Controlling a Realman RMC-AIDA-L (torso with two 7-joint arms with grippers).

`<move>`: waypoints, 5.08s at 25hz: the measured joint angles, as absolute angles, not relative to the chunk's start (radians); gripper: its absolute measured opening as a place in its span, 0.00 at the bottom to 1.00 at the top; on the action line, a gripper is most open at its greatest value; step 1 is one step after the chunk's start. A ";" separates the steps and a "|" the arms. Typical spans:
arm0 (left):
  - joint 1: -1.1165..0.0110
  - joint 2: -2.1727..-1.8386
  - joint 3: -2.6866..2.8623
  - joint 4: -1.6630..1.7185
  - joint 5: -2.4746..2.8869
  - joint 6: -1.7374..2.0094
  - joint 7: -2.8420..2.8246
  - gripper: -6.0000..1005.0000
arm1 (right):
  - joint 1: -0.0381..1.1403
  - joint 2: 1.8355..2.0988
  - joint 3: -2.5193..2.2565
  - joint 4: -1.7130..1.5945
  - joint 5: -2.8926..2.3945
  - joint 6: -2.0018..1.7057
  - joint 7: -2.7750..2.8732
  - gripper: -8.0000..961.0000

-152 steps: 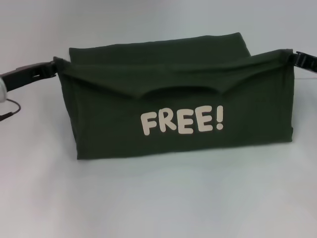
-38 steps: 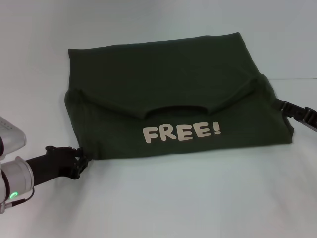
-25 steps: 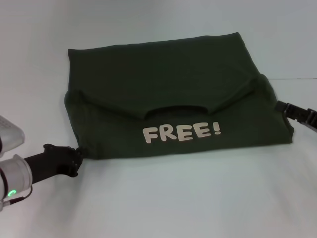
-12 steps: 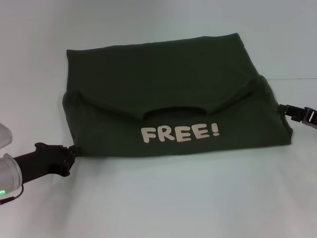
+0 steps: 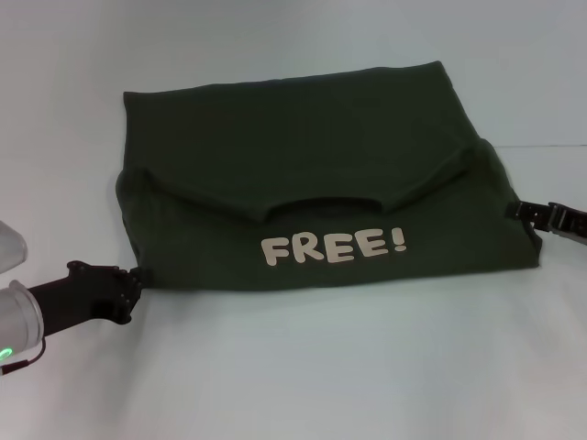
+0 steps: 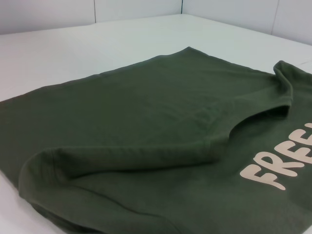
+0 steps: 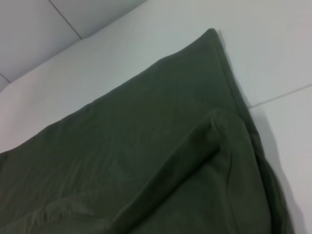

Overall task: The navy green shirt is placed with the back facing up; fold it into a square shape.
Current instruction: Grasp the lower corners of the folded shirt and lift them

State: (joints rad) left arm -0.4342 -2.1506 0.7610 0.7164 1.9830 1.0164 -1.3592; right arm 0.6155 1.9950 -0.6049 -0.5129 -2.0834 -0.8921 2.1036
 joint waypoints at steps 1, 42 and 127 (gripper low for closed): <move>-0.435 -2.151 0.761 0.716 1.983 1.016 -1.360 0.01 | 0.616 1.995 -0.605 -0.511 -2.086 -0.891 2.107 0.69; -0.435 -2.155 0.752 0.732 1.980 1.044 -1.396 0.01 | 0.515 2.014 -0.557 -0.519 -2.005 -1.025 2.018 0.06; -0.459 -2.155 0.760 0.752 1.991 1.072 -1.467 0.01 | 0.591 2.007 -0.660 -0.528 -2.147 -0.905 2.153 0.04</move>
State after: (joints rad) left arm -0.4593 -2.1554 0.7602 0.7521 1.9911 1.0723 -1.4667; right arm 0.5908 2.0073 -0.6595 -0.5281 -2.1470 -0.9049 2.1531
